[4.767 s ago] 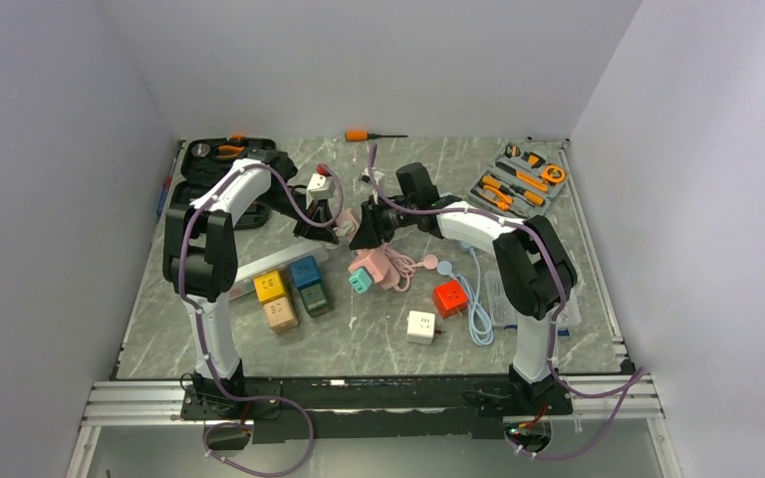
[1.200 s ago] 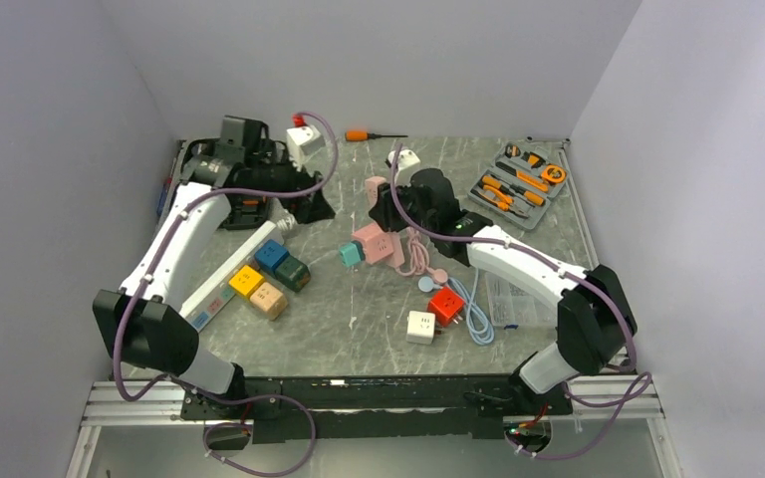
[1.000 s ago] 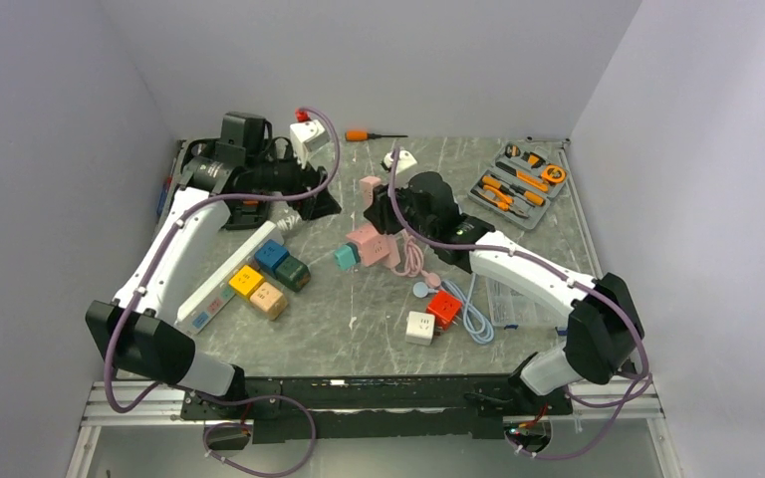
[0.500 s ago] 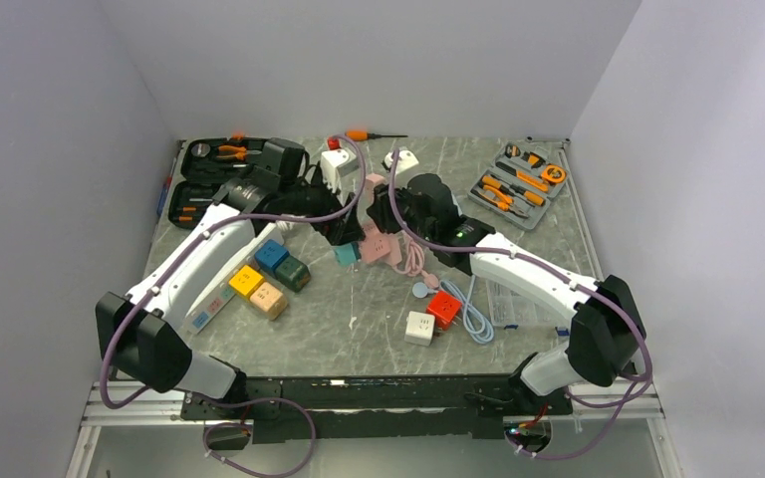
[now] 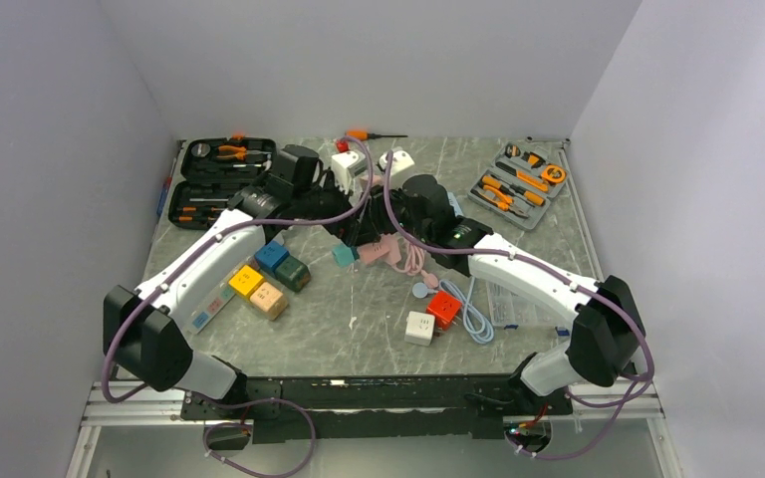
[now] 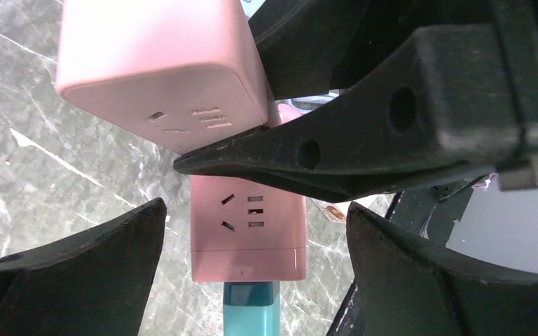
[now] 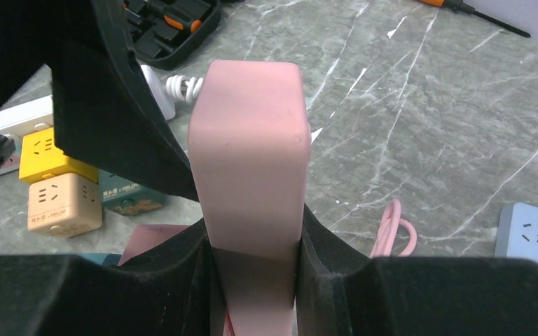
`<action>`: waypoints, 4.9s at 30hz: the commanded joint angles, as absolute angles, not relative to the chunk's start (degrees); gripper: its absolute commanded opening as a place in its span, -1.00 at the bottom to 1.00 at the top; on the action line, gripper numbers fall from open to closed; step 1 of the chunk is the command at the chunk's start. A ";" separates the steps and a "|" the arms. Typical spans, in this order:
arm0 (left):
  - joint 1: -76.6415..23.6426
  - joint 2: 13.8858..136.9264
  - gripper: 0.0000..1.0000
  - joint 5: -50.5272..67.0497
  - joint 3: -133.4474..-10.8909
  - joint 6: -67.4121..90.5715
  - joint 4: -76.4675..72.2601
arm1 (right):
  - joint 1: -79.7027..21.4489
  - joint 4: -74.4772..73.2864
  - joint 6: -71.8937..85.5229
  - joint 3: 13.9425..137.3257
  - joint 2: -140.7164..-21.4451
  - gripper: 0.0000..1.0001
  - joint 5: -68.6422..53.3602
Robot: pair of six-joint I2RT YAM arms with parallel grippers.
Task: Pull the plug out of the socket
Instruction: Remove the plug from the socket, then place the plug at the center of the board.
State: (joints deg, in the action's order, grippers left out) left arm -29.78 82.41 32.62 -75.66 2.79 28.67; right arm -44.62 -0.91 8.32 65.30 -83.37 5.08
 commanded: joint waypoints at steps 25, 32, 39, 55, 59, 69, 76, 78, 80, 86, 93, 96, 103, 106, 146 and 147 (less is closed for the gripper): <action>-31.90 82.53 -0.51 36.47 -70.12 2.32 24.23 | -45.68 5.45 9.62 68.49 -79.80 -1.00 6.81; -31.58 82.25 -1.00 38.42 -72.78 2.81 25.51 | -45.67 5.54 10.56 65.84 -80.44 0.07 8.40; -30.69 81.36 -1.00 39.71 -73.08 3.49 25.53 | -45.61 7.06 11.88 63.36 -81.88 0.39 8.65; -28.18 79.89 -1.00 38.65 -74.38 2.74 26.71 | -45.57 8.36 15.50 62.85 -84.66 -0.65 7.17; -28.20 79.88 -1.00 37.49 -74.01 2.20 26.96 | -45.58 7.37 14.35 63.72 -84.74 -0.97 9.32; -28.21 79.14 -1.00 35.83 -76.55 -3.90 32.00 | -41.08 7.76 10.08 59.75 -87.51 -1.00 17.16; -27.52 78.02 -1.00 36.13 -77.39 -6.61 35.31 | -36.99 6.26 7.56 59.08 -90.36 -1.00 18.20; -26.61 78.11 -1.00 37.59 -78.03 -6.83 35.93 | -36.99 4.67 6.20 60.43 -91.92 -1.00 18.82; -25.45 78.37 -1.00 39.57 -79.18 -6.94 37.07 | -37.00 4.42 4.78 60.95 -92.83 -1.00 18.17; -22.36 77.77 -1.00 46.61 -81.36 -6.77 39.39 | -36.91 -1.72 1.24 65.89 -98.51 -1.00 19.44; -21.33 75.88 -1.00 53.30 -82.55 -5.30 40.03 | -34.92 -3.78 0.92 68.53 -100.79 -1.00 17.67; -20.72 75.88 -1.00 54.55 -81.67 -4.76 39.35 | -34.92 -4.80 1.25 70.33 -100.84 -1.00 13.71; -19.78 75.28 -1.00 52.08 -78.35 -6.82 39.26 | -34.85 -14.31 2.37 81.40 -109.71 -1.00 3.32; -19.86 74.58 -1.00 51.01 -75.86 -7.35 38.66 | -34.44 -17.06 3.72 85.56 -115.19 -1.00 2.71; -29.47 95.70 -0.82 23.15 -61.59 5.75 21.73 | -32.57 -7.21 21.48 58.96 -84.84 0.88 6.13; -29.52 95.93 -0.71 23.38 -61.08 5.79 21.56 | -32.70 -7.17 21.71 58.25 -84.43 0.89 6.00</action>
State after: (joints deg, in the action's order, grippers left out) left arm -28.67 95.55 24.12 -59.48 2.07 25.10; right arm -32.08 -8.36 19.81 60.77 -86.76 5.89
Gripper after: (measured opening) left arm 0.654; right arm 0.939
